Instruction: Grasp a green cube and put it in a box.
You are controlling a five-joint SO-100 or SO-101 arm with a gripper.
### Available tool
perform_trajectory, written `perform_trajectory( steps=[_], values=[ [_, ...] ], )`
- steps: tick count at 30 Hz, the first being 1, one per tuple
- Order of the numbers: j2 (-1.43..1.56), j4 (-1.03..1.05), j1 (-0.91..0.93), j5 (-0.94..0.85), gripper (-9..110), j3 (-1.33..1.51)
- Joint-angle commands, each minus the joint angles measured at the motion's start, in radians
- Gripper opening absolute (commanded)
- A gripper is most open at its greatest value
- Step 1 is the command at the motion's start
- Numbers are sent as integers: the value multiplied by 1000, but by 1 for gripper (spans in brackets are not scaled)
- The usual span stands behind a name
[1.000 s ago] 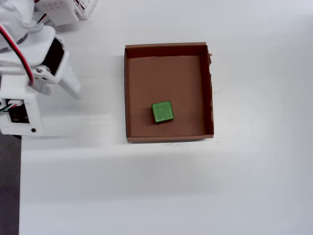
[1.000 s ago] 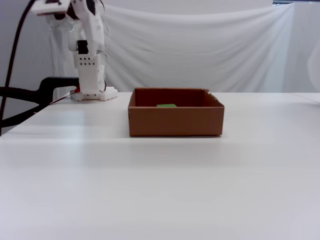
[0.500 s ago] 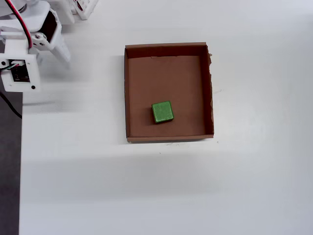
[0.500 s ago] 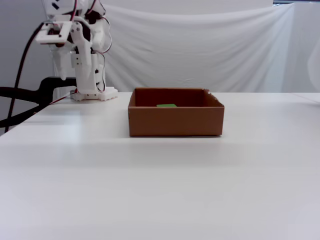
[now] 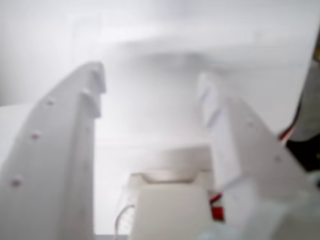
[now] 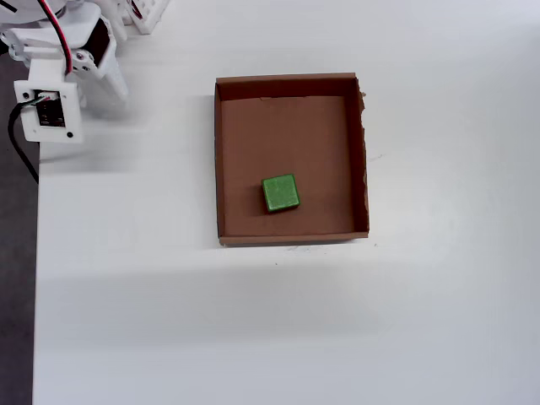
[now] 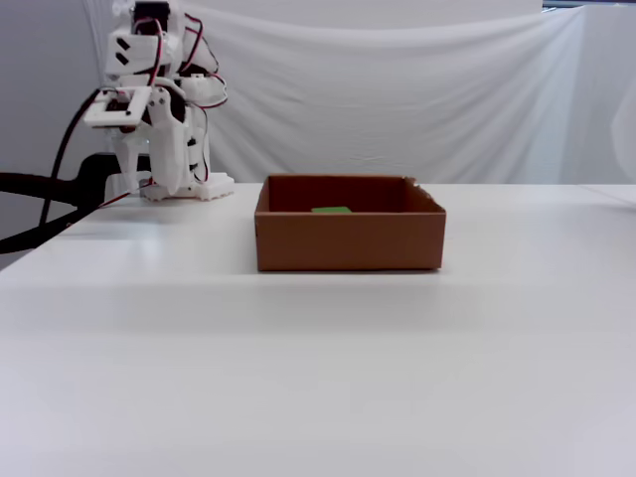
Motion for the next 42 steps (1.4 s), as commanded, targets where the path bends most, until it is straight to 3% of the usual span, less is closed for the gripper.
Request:
perform_trajectory(
  steps=[1,42],
  values=[
    [37,17,0,-21,20,17],
    [49,69,-2,87,20,54]
  ],
)
